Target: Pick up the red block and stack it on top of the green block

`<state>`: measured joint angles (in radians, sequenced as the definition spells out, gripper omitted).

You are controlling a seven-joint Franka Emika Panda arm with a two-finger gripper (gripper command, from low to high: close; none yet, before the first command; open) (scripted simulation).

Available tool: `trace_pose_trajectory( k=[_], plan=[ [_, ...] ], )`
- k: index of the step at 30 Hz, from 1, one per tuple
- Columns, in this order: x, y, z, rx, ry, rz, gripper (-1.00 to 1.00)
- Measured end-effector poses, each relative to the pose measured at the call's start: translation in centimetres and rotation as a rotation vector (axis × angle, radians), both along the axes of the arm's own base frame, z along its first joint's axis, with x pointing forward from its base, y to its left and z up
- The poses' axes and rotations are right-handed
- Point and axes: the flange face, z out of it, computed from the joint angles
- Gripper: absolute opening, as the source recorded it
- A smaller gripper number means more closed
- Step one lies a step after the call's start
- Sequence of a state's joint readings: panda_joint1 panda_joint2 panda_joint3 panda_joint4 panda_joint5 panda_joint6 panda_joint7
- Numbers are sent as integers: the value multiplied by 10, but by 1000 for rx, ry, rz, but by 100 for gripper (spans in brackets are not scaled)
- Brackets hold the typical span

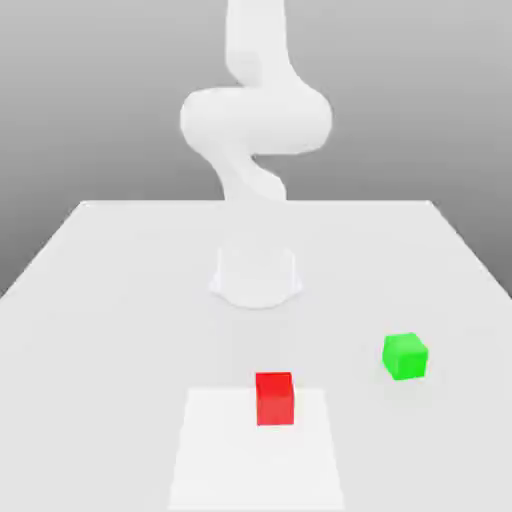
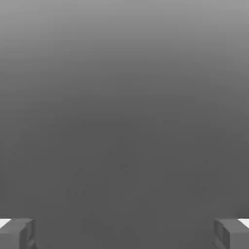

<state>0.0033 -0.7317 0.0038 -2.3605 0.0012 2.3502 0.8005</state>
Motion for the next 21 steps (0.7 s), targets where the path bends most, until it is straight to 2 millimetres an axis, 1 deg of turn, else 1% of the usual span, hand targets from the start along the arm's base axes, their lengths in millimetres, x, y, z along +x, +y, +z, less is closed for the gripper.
trace_pose_trajectory(
  k=[2, 4, 6, 9, 11, 13, 15, 17, 18, 19, 21],
  plan=[
    [22, 3, -50, -1, 76, 5, 0],
    [38, 6, -99, -3, 150, 11, 0],
    [48, 9, -149, -5, 224, 16, 0],
    [51, 13, -224, -8, 336, 24, 0],
    [46, 16, -275, -10, 414, 29, 0],
    [34, 18, -325, -13, 494, 35, 0],
    [15, 20, -376, -16, 581, 41, 0],
    [-9, 21, -427, -20, 670, 46, 0],
    [-17, 22, -446, -21, 696, 48, 0],
    [-20, 22, -460, -21, 708, 48, 0],
    [-23, 22, -481, -22, 718, 49, 0]
  ],
)
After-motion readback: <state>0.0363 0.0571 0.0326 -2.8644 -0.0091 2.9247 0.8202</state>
